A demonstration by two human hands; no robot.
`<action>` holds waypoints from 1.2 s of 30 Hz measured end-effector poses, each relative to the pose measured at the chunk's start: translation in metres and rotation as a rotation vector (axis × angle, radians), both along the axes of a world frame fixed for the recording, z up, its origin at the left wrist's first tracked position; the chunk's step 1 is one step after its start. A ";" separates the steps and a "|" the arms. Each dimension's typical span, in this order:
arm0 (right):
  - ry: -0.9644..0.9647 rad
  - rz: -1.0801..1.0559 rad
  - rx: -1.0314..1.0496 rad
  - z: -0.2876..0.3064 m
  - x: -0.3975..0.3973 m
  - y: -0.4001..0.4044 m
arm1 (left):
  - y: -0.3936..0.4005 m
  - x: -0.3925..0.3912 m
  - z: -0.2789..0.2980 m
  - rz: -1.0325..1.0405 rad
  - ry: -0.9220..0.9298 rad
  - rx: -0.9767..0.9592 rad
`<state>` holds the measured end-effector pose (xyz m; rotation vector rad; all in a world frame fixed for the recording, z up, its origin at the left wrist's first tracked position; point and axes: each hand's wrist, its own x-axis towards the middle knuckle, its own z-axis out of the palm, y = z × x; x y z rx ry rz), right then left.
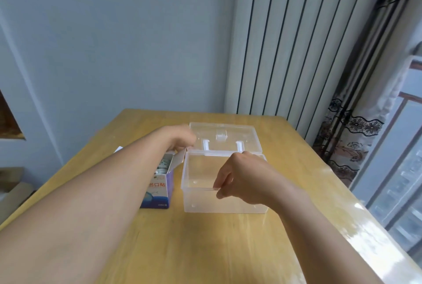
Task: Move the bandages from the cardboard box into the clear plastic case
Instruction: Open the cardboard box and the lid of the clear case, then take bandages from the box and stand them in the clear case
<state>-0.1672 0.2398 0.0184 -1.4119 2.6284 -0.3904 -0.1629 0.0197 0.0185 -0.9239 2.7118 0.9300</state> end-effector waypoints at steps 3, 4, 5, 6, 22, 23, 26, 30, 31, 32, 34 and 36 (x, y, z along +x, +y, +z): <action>0.011 0.002 0.000 0.000 0.000 0.000 | 0.002 -0.001 -0.002 0.017 -0.014 0.056; 0.014 0.000 -0.002 0.000 0.000 0.000 | 0.003 -0.001 -0.002 0.017 -0.012 0.065; 0.017 -0.002 -0.005 -0.001 0.000 0.000 | 0.003 -0.001 -0.003 0.027 -0.003 0.077; 0.022 -0.003 -0.008 -0.001 0.000 0.000 | 0.002 -0.001 -0.004 0.047 0.025 0.099; 0.112 -0.050 -0.210 0.004 0.008 -0.004 | -0.039 0.139 -0.021 0.054 0.599 -0.059; 0.142 -0.054 -0.290 0.005 0.013 -0.010 | -0.041 0.146 -0.029 0.052 0.617 -0.034; 0.172 -0.026 -0.440 0.010 0.034 -0.032 | -0.039 0.158 -0.053 -0.003 0.629 0.105; 0.274 0.054 -0.418 0.011 0.052 -0.075 | -0.036 0.159 -0.078 -0.013 0.579 0.183; 0.280 0.062 -0.380 0.010 0.055 -0.086 | -0.036 0.160 -0.083 0.014 0.620 0.191; 0.287 0.072 -0.338 0.008 0.058 -0.095 | -0.035 0.160 -0.085 0.030 0.668 0.193; 0.341 0.100 -0.266 0.002 0.066 -0.111 | -0.032 0.161 -0.089 0.035 0.753 0.141; 0.399 0.107 -0.225 -0.004 0.073 -0.118 | -0.027 0.160 -0.091 0.033 0.812 0.055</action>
